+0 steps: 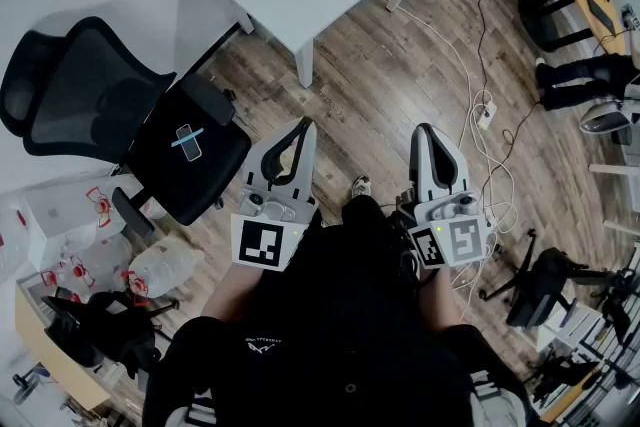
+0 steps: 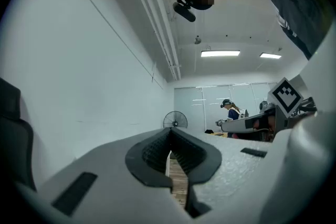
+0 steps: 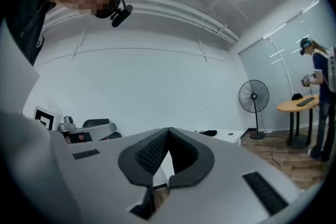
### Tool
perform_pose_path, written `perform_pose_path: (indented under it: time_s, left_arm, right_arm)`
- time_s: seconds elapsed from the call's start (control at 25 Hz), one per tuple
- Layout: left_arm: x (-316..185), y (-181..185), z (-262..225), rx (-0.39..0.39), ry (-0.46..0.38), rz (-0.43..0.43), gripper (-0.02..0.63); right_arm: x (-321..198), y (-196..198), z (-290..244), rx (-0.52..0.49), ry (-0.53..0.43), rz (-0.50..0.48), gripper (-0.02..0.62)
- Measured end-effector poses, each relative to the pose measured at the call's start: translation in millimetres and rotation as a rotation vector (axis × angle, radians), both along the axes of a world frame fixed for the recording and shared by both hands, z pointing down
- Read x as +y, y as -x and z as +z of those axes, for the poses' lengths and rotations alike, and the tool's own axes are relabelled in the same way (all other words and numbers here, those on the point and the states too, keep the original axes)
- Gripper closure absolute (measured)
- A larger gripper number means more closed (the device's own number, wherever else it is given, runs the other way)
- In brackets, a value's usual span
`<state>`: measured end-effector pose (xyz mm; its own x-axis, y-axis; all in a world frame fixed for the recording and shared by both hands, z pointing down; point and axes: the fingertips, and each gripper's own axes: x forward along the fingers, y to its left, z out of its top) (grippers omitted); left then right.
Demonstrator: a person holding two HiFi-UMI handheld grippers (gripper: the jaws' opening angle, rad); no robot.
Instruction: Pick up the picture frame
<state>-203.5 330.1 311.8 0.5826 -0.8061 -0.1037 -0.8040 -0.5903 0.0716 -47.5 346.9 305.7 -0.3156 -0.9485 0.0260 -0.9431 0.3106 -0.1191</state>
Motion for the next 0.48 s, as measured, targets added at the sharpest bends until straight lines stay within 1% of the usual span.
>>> perform_pose_path:
  time_s: [0.16, 0.28, 0.36, 0.48]
  left_arm:
    - [48, 7, -25, 0.008, -0.023, -0.047, 0.600]
    - [76, 3, -23, 0.002, -0.011, -0.063, 0.600]
    - [92, -12, -22, 0.004, -0.007, -0.060, 0.600]
    - [123, -49, -28, -0.002, -0.032, -0.023, 0.600]
  right_arm:
    - [50, 6, -10, -0.014, 0.015, -0.042, 0.597]
    - [79, 5, -15, -0.005, 0.006, -0.046, 0.597]
    - [98, -3, -21, 0.011, -0.010, -0.048, 0.597]
    - [129, -30, -25, 0.032, -0.027, -0.039, 0.597]
